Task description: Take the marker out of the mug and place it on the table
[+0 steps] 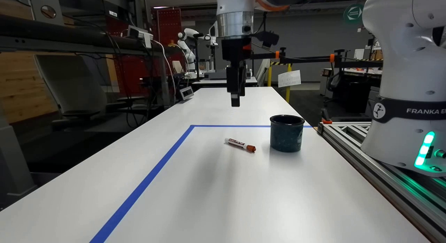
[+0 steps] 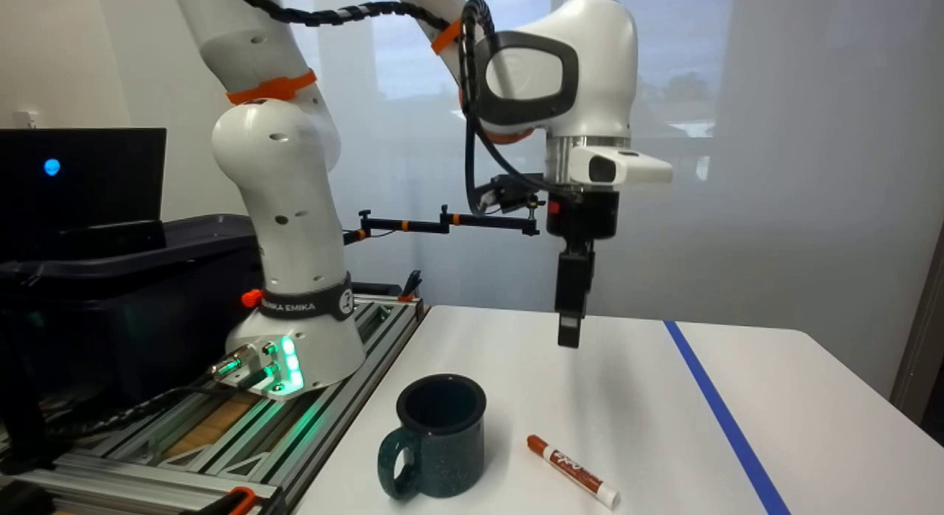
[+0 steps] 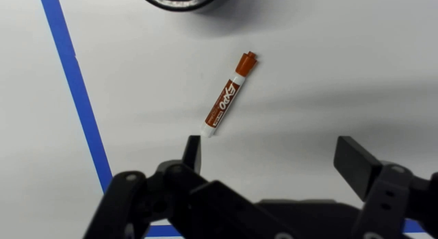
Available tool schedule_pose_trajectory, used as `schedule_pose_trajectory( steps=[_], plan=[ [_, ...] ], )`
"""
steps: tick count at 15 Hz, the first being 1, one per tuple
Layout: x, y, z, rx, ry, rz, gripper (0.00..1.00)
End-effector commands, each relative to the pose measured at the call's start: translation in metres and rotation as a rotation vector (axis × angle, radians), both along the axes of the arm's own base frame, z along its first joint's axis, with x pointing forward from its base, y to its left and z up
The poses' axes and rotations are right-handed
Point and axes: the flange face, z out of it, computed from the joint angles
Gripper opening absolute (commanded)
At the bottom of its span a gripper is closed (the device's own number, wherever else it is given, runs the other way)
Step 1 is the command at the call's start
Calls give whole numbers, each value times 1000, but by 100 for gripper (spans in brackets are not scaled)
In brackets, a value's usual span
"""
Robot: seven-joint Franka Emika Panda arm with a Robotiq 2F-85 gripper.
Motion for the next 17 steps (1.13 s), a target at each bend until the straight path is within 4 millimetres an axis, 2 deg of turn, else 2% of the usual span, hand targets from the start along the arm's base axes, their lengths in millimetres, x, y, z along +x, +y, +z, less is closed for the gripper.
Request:
schedule_pose_trajectory(
  steps=[1, 3, 4, 17],
  plan=[
    [-4, 1, 10, 7, 15, -4, 100],
    [-13, 2, 32, 18, 11, -8, 100],
    [-15, 3, 35, 23, 7, -8, 100],
    [-18, 3, 36, 26, 8, -9, 100]
  ],
)
